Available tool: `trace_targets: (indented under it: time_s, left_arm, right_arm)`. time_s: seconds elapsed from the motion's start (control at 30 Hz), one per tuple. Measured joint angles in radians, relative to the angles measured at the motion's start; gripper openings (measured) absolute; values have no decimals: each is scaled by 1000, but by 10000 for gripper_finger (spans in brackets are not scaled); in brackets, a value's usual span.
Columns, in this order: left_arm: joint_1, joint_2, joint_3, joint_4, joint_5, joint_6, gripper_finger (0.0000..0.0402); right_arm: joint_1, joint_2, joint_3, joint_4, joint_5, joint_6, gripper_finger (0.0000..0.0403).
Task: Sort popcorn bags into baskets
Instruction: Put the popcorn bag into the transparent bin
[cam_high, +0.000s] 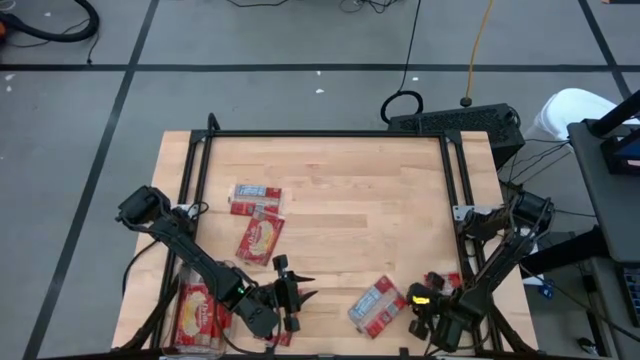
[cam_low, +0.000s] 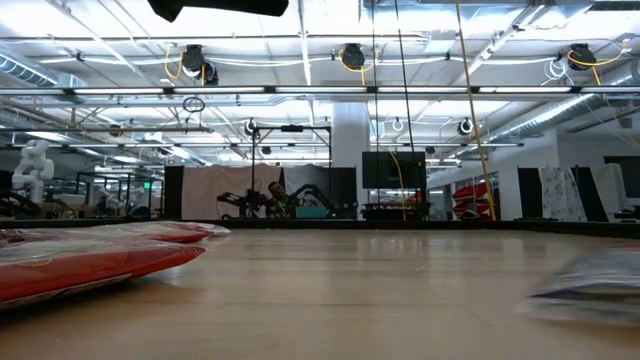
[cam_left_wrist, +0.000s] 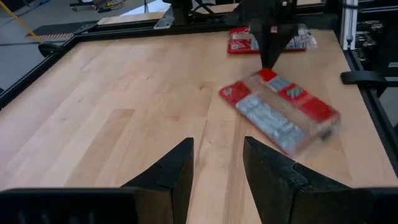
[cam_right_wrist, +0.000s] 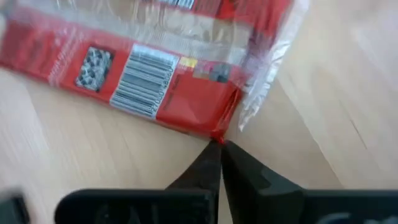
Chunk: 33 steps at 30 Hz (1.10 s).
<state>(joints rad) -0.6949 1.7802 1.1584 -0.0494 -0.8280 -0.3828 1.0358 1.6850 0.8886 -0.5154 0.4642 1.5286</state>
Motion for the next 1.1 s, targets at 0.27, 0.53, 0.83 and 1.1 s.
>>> trace_targets:
  time_s: [0.27,0.53,0.83,1.1]
  left_arm:
    - [0,0,0,0,0,-19,145]
    - [-14,0,0,-2,0,-18,145]
    - [9,0,0,-54,0,-115,145]
    - [35,0,-25,-176,20,-198,145]
  right_arm:
    - [-55,2,-2,208,320,-93,2]
    - [-179,1,0,315,284,-319,0]
    - [-321,0,0,396,269,-539,0]
    - [-419,-8,0,641,265,-875,0]
